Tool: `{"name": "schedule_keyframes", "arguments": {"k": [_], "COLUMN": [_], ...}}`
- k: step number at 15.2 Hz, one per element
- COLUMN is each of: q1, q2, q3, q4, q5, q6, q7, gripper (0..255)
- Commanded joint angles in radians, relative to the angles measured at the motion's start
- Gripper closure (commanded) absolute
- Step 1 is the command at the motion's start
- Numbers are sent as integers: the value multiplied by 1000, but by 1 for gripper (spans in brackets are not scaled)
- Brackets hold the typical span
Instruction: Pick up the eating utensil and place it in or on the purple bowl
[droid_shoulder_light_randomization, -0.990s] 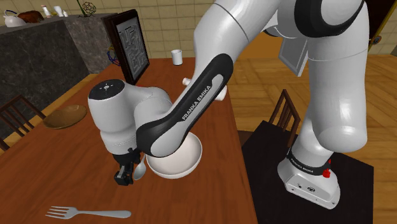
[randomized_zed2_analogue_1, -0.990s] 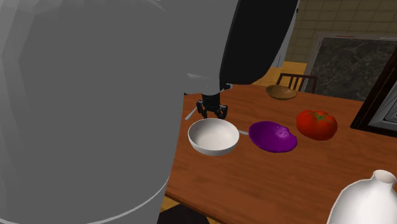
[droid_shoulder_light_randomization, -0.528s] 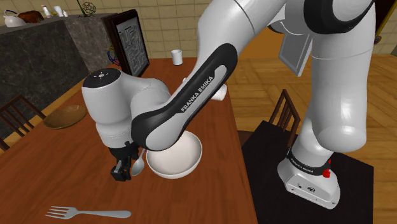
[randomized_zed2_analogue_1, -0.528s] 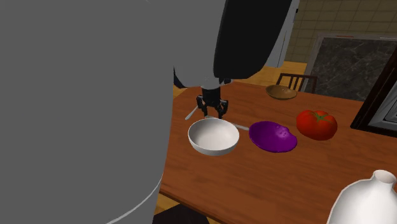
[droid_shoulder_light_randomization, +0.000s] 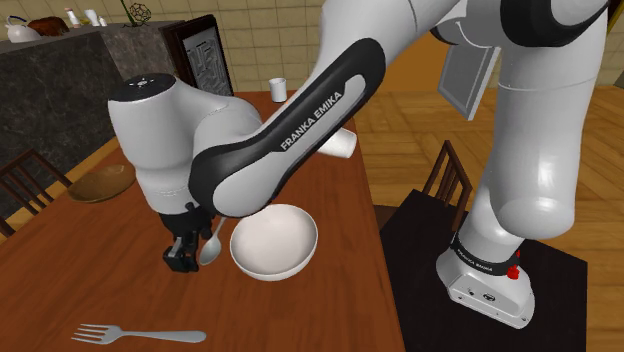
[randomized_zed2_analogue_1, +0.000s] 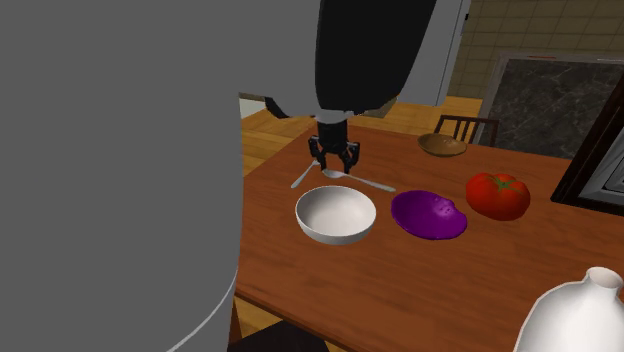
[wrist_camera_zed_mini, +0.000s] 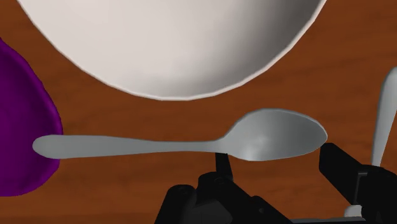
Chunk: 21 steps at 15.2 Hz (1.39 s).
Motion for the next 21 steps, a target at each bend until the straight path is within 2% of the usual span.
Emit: {"name": "schedule_keyframes", "arguments": {"k": [1, 10, 21], "q1": [-4, -16, -196], "q2": [-13, -60, -140], "q3": [5, 20, -60], "q4": [12, 70, 2], "q5": [14, 61, 173], "q6": [-22, -115, -85], "q7": [-11, -47, -352], "gripper": [255, 255, 255]}}
